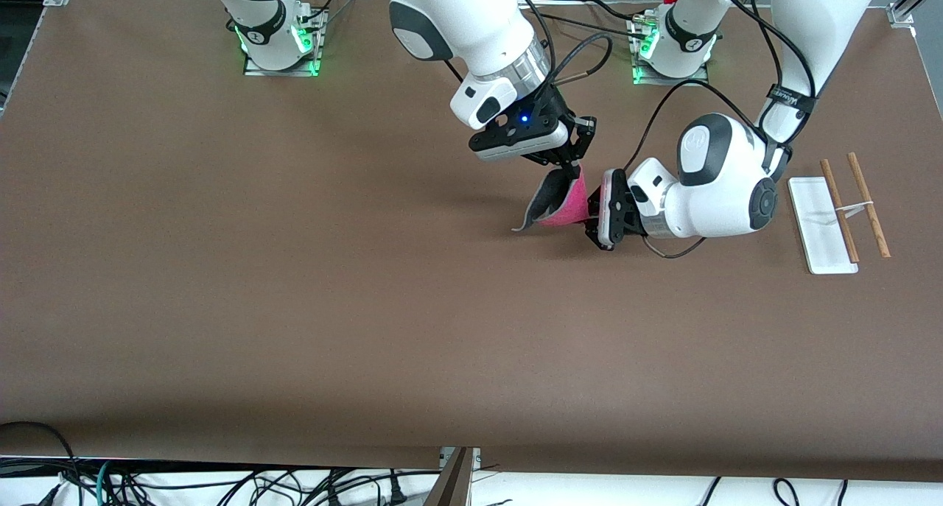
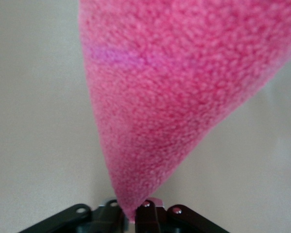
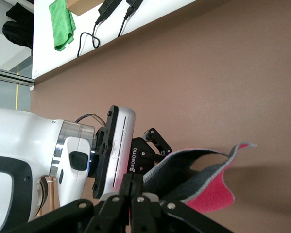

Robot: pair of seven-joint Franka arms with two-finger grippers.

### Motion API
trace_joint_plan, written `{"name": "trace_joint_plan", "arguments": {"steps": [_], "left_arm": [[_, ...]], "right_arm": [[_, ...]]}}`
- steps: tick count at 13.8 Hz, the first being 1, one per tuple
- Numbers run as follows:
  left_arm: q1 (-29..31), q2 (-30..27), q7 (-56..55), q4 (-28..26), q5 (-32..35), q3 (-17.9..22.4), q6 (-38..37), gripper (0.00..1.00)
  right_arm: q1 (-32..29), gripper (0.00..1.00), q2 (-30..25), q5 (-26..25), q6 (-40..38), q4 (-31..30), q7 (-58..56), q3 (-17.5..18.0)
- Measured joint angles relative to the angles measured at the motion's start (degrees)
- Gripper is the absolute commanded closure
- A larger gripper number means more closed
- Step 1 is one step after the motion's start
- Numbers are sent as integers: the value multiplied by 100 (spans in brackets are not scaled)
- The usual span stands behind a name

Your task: Pass towel and hang on rack

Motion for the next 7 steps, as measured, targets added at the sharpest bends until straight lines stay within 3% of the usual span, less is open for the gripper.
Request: {"name": "trace_joint_plan", "arguments": {"steps": [2, 3, 4, 7], "left_arm": [[46, 0, 12, 38, -1, 37, -91, 100], [59, 0, 15, 64, -2, 100, -173, 100], [81, 0, 37, 91, -2, 159, -226, 100], [202, -26, 59, 203, -3, 199, -404, 100]], "right_arm": [[0, 100, 0, 0, 0, 0, 0, 0], [0, 76, 0, 0, 0, 0, 0, 0], [0, 1, 0, 0, 0, 0, 0, 0], [-3, 0, 0, -50, 0, 0, -35, -9]]}}
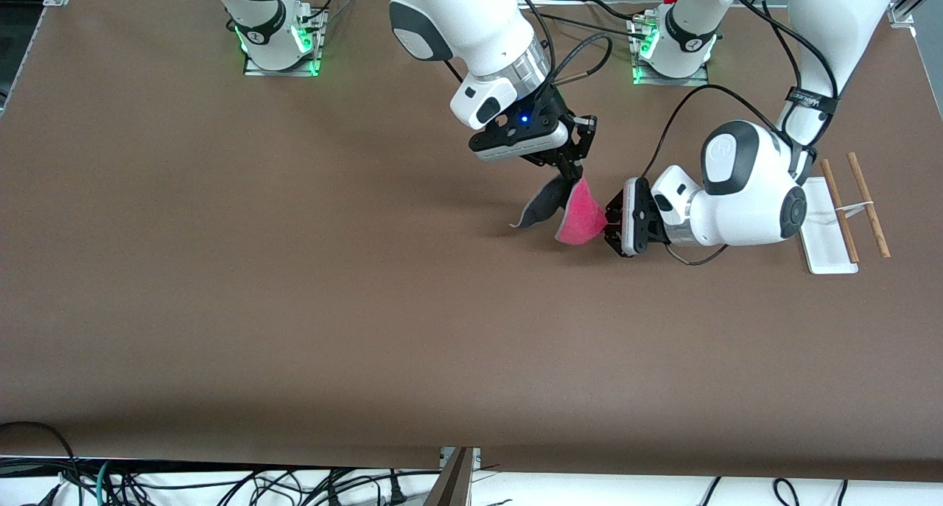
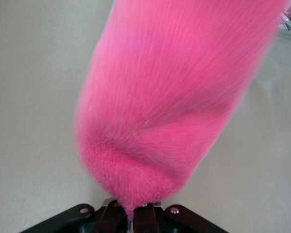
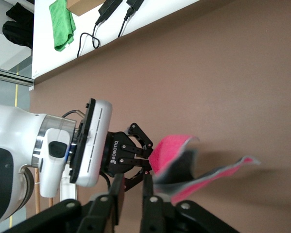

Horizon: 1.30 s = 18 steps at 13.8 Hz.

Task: Pass towel and hang on rack
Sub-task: 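Carry the towel with the left gripper over the wooden dowels while the right gripper retracts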

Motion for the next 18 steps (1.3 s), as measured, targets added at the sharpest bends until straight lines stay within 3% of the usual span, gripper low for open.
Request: {"name": "trace_joint_plan", "arguments": {"steps": [4, 7, 9, 12, 18], "left_arm": [[184, -169, -95, 339, 0, 335, -1216, 100], [517, -269, -242, 710, 3, 839, -2735, 100], [948, -272, -320, 842, 167, 970, -3350, 100], [1619, -272, -313, 1032, 646, 1005, -3617, 100], [3099, -53, 673, 1360, 1377, 1025, -3675, 100]], "right_arm": [[-115, 0, 3, -56, -17, -2, -349, -66], [-558, 0, 27, -63, -375, -25, -1224, -103], [-1013, 0, 24, -63, -814, -22, -2039, -118], [-1683, 0, 17, -99, -1449, -15, -3201, -142], [-2617, 0, -326, -334, -2499, 10, -4404, -655]]}}
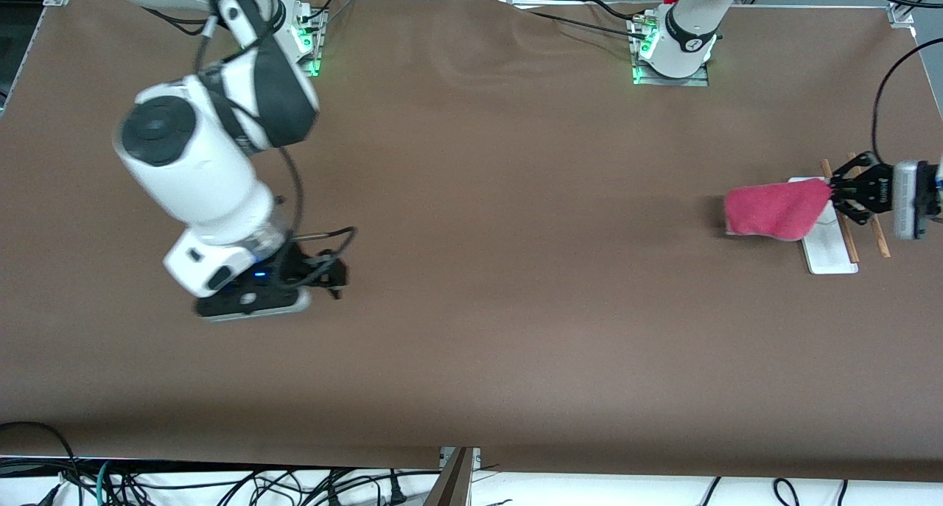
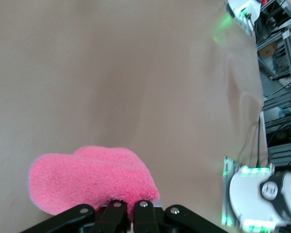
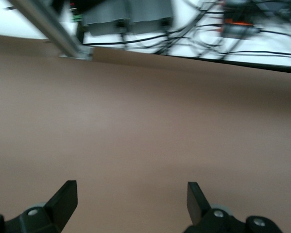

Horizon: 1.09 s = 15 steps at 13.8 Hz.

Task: Pass towel and hang on rack
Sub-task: 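Carry the towel with the left gripper over the wooden dowels while the right gripper retracts, then lower the towel onto the dowels and open the left gripper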

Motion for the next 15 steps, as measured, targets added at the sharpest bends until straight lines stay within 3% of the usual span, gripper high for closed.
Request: {"name": "trace_joint_plan", "arguments": {"steps": [2, 6, 10, 15], "left_arm": [[372, 210, 451, 204, 370, 2, -19, 100], [861, 720, 1196, 762, 1046, 8, -21, 100], [1094, 1070, 1635, 1099, 1225, 57, -24, 100], [1131, 1455, 1982, 1568, 1460, 250, 2, 100]], "right_arm": [[-510, 0, -393, -10, -222, -317, -364, -23], [-1509, 0, -1650, -4, -494, -1630, -1528, -34], [-1638, 0, -2641, -4, -919, -2650, -1596, -7], [-1684, 0, -3001, -4, -1030, -2811, -1622, 78]]}}
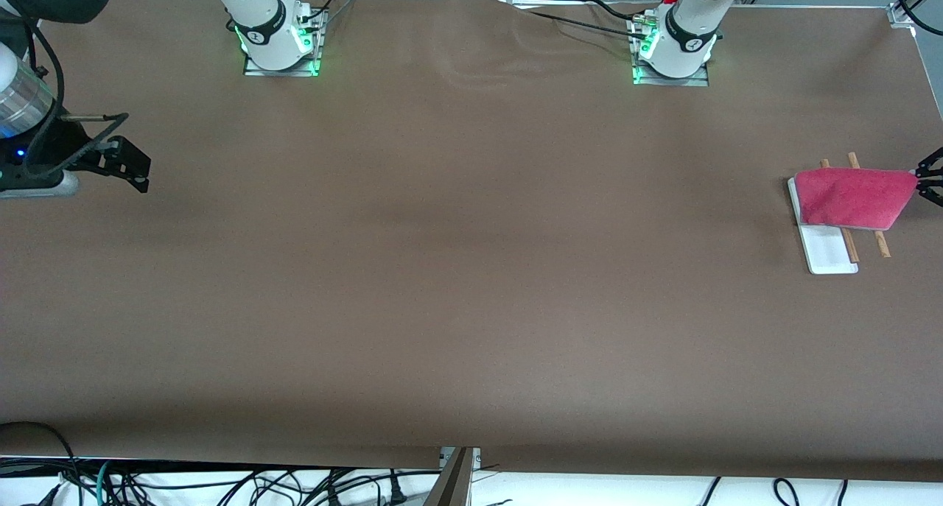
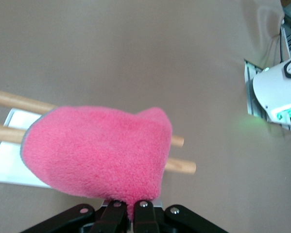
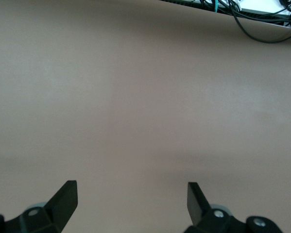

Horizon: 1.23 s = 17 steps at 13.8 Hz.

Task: Pass towel and hang on rack
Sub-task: 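Lower the towel onto the dowels and open the left gripper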

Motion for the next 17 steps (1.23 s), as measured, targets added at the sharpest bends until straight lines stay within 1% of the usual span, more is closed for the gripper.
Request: {"name": "trace_joint_plan", "arguments": {"steps": [2, 3, 4, 5, 8, 14, 17], "left_arm": [[2, 54, 85, 48, 20, 76, 54, 100], [3, 108, 128, 51, 20, 99, 98, 100], [4, 179, 207, 50, 20, 108, 154, 41], [2, 248, 295, 53, 20, 108, 219, 0], [-9, 341, 531, 113, 20, 98, 560, 0], [-64, 343, 615, 672, 20, 70, 1266, 0], [-121, 340, 512, 1031, 5, 29, 1325, 0]], "right_arm": [[-24, 0, -75, 112, -217, -5, 9, 137], [-82, 0, -86, 341, -356, -7, 11, 154], [-179, 0, -86, 527, -460, -8, 10, 146], [-278, 0, -86, 614, -551, -12, -10, 122], [-387, 0, -86, 649, -638, -18, -42, 79], [-384, 0, -86, 628, -640, -23, -42, 88], [-383, 0, -86, 627, -639, -22, -42, 89]]}}
